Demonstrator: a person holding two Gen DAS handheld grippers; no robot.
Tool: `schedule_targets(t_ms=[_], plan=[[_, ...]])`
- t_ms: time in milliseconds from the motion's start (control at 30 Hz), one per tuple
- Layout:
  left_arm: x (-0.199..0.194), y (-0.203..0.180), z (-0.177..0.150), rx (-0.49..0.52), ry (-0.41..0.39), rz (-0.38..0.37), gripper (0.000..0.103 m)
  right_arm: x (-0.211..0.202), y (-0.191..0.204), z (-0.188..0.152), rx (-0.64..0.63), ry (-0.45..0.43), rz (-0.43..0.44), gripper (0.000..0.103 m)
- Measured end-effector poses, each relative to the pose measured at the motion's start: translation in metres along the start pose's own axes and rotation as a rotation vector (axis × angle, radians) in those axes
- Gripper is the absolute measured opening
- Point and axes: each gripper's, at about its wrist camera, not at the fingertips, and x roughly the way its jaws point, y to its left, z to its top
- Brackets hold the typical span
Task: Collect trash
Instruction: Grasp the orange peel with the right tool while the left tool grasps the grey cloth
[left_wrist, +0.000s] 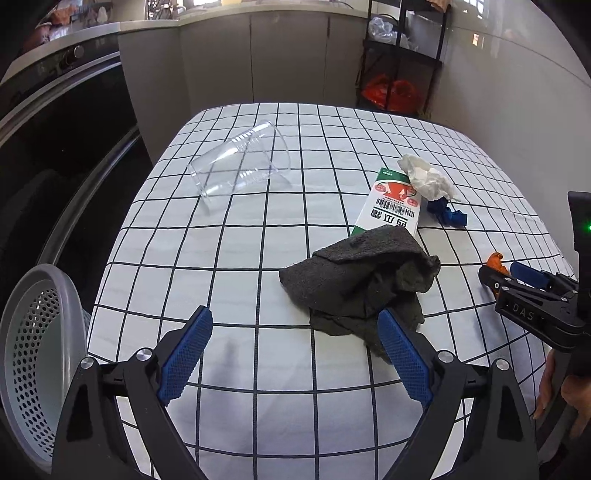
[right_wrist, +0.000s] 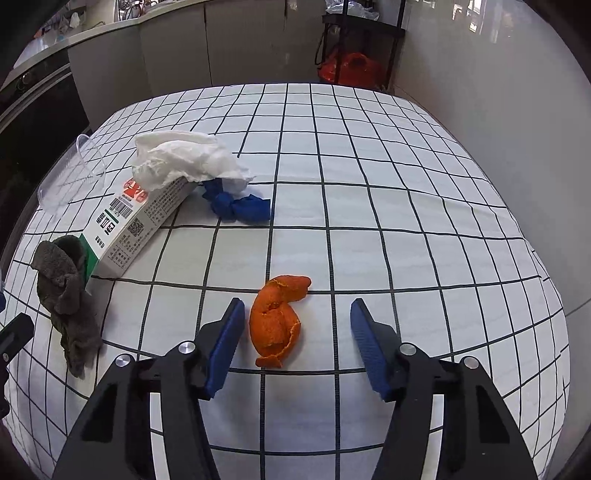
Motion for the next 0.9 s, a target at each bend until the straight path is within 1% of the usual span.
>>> schedule_targets(t_ms=[33,67,100,133,267,467,733,867,900], plan=[[0.0,0.0,0.0,-0.001,0.002,-0.002,0.089,0.0,0.0,0.0,0.004,0.001,0.013,0.044],[0.001,-0.001,-0.001,0.0,0.004,-0.006,0.089,0.0,0.001,0.0,0.007,0.001,0.023,0.039],[0.001,-0.001,-0.001,0.001,0.006,-0.01,0.089,0.0,0.002,0.0,0.007,0.001,0.026,0.026],[0.002,-0.003,-0.001,0.003,0.009,-0.014,0.089,-0.002,0.001,0.0,0.006,0.0,0.026,0.021],[0.004,-0.013,-0.003,0.023,0.016,-0.049,0.091,-0.014,-0.008,-0.004,0.04,-0.015,0.066,0.021],[0.012,-0.025,0.001,0.033,0.009,-0.044,0.091,-0.032,-0.013,-0.005,0.069,-0.047,0.103,0.02],[0.03,-0.042,0.004,0.059,0.028,-0.029,0.091,-0.042,-0.023,-0.003,0.098,-0.054,0.136,0.02],[0.04,-0.043,0.007,0.043,0.054,-0.042,0.091,-0.046,-0.027,-0.003,0.096,-0.056,0.14,0.02],[0.042,-0.043,0.008,0.036,0.059,-0.046,0.09,-0.047,-0.028,-0.003,0.096,-0.058,0.142,0.02]])
